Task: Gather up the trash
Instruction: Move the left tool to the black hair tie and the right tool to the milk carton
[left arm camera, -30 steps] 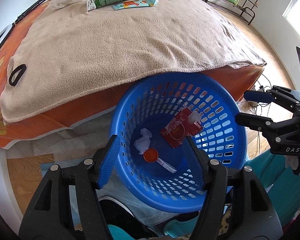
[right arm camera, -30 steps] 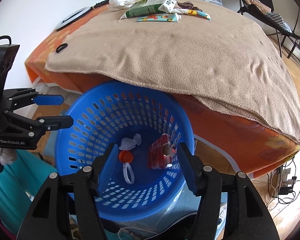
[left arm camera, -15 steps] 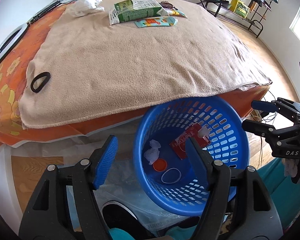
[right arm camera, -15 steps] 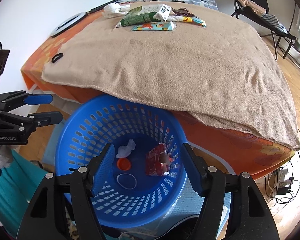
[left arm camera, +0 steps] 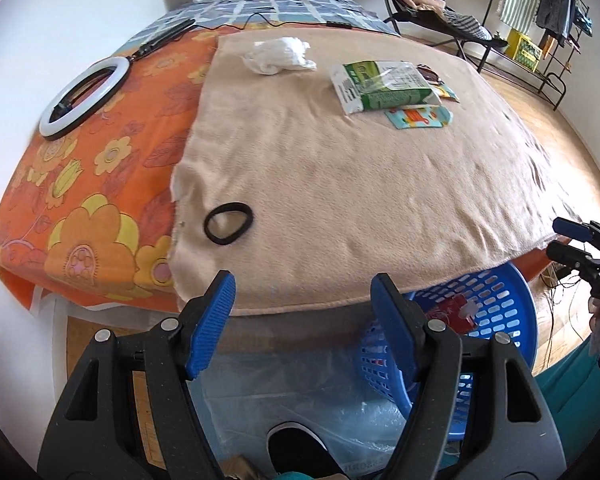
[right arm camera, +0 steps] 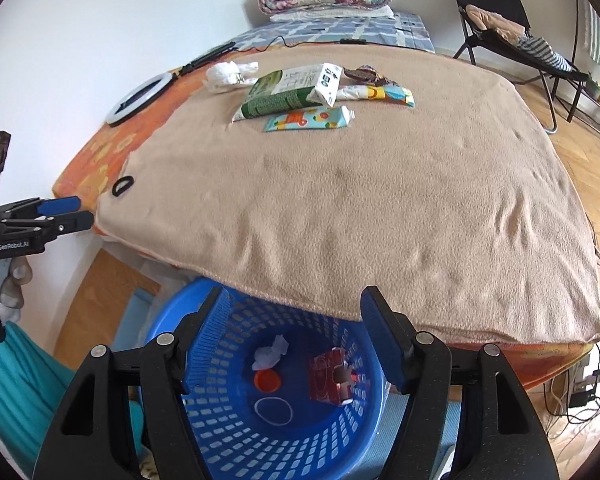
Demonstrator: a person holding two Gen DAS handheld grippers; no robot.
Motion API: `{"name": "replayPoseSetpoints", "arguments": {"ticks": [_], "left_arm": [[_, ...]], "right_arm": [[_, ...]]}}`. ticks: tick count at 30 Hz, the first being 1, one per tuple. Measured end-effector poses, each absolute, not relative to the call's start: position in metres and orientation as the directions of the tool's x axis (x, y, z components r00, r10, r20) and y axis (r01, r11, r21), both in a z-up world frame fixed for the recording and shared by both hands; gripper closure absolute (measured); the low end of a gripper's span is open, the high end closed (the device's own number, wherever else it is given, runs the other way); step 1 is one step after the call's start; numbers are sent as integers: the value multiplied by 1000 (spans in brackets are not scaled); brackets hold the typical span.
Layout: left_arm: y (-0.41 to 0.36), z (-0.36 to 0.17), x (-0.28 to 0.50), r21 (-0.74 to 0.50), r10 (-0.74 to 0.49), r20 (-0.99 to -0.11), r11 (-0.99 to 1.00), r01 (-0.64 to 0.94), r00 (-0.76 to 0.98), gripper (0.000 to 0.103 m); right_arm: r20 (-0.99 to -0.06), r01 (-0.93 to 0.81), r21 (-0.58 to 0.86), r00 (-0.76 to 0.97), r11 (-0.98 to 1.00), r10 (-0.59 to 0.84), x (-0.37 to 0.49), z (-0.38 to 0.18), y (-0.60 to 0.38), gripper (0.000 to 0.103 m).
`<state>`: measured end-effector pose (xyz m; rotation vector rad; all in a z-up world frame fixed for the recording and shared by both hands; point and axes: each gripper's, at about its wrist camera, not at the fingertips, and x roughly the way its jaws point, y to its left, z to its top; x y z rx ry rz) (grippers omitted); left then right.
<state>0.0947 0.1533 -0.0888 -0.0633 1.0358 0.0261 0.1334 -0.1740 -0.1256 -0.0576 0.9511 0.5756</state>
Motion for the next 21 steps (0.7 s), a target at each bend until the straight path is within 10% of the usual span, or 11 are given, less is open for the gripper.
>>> {"name": "replayPoseSetpoints", "arguments": {"ticks": [12,21], "left_arm": [[185,-107,127,24,54,-886,997,-70,460,62],[182,-130,156,90,90,-903,996,-19,421,62]], "right_arm": [[-744,-431,351,412,832,527,204,-106,-166,35],[-698,-385,458,402,801,593,269,-101,-155,35]]}}
